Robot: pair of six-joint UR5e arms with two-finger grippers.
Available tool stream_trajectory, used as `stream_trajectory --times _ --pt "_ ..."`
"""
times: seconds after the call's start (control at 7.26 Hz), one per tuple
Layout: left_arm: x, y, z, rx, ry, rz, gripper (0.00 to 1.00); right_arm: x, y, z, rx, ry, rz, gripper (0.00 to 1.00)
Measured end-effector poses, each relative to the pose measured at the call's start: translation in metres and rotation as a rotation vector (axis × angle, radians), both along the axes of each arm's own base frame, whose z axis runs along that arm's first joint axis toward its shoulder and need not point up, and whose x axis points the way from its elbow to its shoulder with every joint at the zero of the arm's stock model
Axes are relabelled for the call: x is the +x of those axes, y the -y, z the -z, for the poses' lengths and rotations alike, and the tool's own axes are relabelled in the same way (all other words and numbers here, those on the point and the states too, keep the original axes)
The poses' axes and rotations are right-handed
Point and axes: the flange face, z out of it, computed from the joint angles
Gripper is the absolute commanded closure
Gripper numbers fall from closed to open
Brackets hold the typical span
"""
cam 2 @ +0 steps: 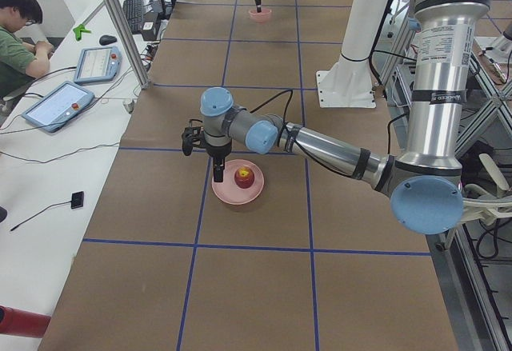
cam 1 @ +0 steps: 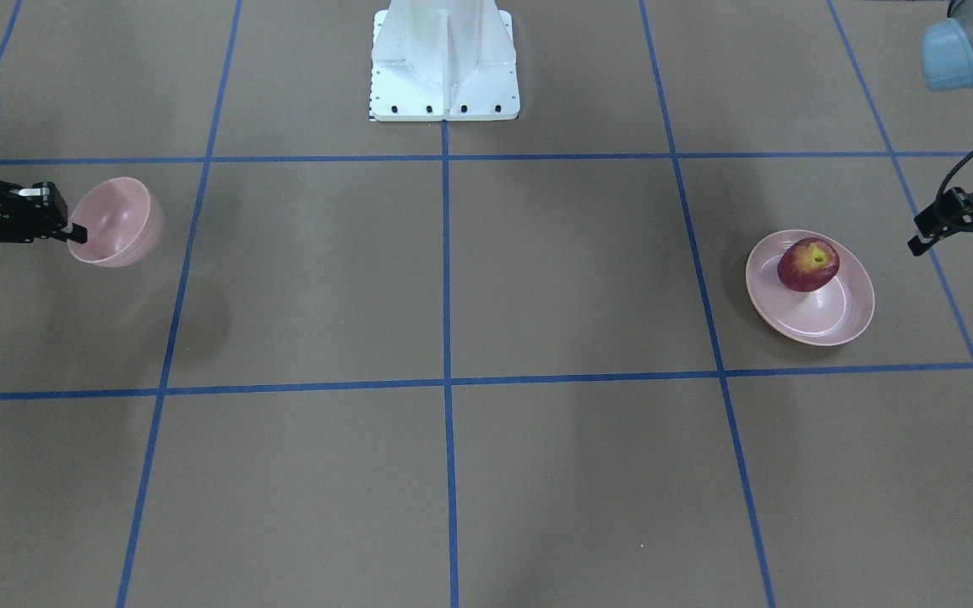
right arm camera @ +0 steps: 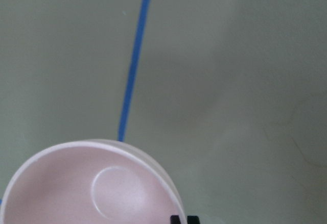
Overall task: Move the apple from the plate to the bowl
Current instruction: 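Slide the bowl to table center with right gripper while left gripper reaches apple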
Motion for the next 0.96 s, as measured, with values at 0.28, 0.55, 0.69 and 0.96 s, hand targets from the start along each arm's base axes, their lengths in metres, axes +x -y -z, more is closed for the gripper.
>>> stream_trajectory --times 0.28,0.55,0.69,0.96 --pt "0.039 -0.008 0.003 -0.025 0.007 -0.007 0.02 -0.024 0.024 0.052 -0.067 0.015 -0.036 1.0" --pt "0.081 -0.018 0.004 -0.037 0.021 0.001 0.02 -0.042 0.046 0.1 -0.102 0.011 -0.05 1.0" --pt "0.095 -0.023 0.001 -0.036 0.032 -0.004 0.02 -0.051 0.055 0.123 -0.118 0.002 -0.056 1.0" --pt "0.115 -0.031 -0.009 -0.029 0.055 -0.026 0.02 -0.077 0.061 0.155 -0.127 -0.019 -0.069 1.0"
